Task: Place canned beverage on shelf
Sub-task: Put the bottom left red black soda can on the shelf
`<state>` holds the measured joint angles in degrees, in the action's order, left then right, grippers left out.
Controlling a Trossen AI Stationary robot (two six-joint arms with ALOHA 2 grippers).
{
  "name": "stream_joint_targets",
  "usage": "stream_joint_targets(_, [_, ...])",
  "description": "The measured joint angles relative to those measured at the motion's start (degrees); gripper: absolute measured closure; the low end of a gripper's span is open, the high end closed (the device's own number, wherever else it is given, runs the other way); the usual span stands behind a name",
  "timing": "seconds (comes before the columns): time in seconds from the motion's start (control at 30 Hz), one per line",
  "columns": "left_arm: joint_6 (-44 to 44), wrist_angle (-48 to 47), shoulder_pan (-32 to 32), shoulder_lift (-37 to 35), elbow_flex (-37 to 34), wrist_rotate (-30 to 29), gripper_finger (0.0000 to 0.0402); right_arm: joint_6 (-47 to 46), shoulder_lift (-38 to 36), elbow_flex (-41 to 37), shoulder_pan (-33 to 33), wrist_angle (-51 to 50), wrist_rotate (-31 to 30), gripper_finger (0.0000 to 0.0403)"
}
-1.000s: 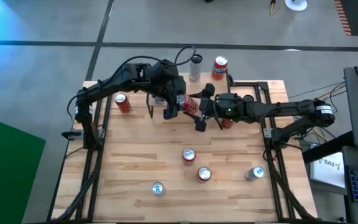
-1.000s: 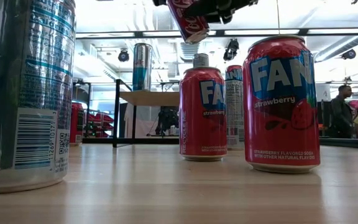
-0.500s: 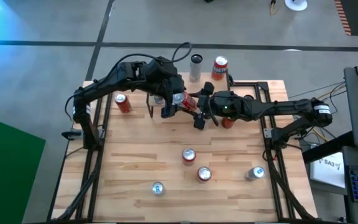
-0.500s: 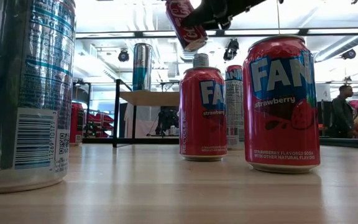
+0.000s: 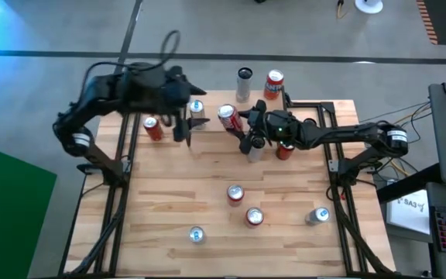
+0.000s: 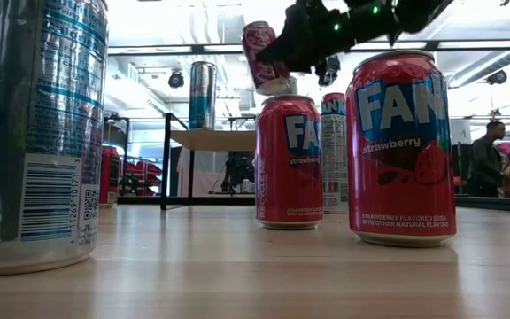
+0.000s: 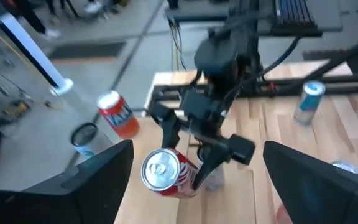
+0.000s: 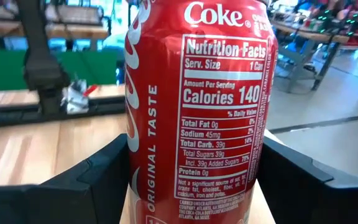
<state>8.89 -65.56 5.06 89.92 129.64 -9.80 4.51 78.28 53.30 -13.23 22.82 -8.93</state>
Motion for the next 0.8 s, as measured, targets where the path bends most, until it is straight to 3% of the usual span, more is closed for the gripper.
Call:
stream_joint_targets(0.13, [-1.00,0.20,-4.97,-2.38,-1.19,-7.69,0.0068,-0.95,1.28,-0.53,-0.65,3.56,-0.19,0.0124])
stream_joint_targets(0.27, [-2.55,2.48,-10.55,-5.87,-8.43,-14.66,0.0074,-0.69,3.33,-0.53,-0.63,6.04,-0.07,0.0124])
stream_joint_targets(0.5, [-6.13,18.29,-16.83,-17.32,-33.51,-16.78,0.0074,-0.54,4.37,-0.55,-0.57,7.73,-0.05,0.0124])
stream_joint_targets(0.8, [-9.52,48.86,-18.71,-32.55,-64.69,-16.77,0.0074,-2.96,4.31,-0.53,-0.55,7.97,-0.08,0.0124])
